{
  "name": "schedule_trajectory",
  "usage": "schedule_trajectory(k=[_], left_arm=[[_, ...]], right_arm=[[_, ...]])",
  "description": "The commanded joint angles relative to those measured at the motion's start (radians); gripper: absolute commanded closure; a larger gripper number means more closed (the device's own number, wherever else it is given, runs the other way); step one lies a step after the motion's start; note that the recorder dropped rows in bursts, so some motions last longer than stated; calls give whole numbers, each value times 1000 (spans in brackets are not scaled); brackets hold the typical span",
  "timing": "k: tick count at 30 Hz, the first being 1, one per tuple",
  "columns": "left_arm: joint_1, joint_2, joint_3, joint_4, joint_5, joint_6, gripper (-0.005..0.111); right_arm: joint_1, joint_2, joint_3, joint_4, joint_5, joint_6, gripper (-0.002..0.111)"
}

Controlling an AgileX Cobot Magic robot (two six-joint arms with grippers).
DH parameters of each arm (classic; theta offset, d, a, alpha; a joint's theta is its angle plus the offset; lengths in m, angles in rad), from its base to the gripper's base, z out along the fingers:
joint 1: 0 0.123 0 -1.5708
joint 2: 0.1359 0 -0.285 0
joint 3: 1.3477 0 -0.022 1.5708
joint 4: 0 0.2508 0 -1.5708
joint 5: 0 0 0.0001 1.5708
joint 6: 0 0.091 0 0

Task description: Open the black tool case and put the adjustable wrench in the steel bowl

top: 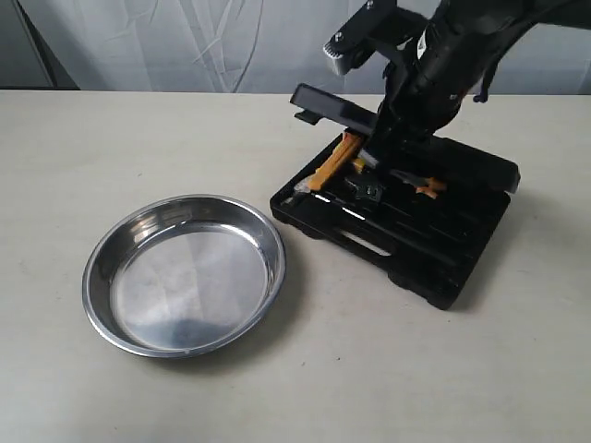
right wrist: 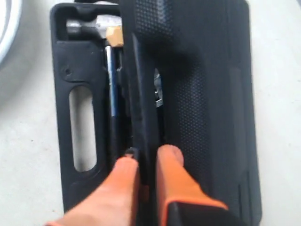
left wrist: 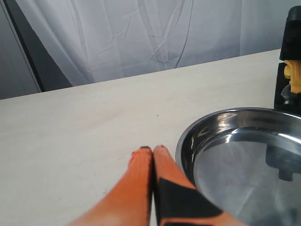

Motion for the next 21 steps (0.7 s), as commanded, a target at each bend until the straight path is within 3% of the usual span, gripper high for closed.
schedule_trajectory(k=[1, 3, 5, 14, 16, 21], left_arm=[[-4, 4, -2, 3, -14, -4, 106], [-4, 4, -2, 3, -14, -4, 106], [-4, 4, -2, 3, -14, -4, 106], [-4, 4, -2, 3, -14, -4, 106], [-4, 4, -2, 3, -14, -4, 106], [-4, 4, -2, 3, -14, -4, 106]], right_arm=[[-4, -57, 2, -253, 2, 212, 109], [-4, -57, 2, -407, 2, 353, 109], [-4, -57, 2, -395, 7, 373, 109], [-4, 74, 2, 158, 67, 86, 108], [-4, 126, 2, 221, 81, 50, 99], [-4, 235, 2, 255, 96, 48, 55]])
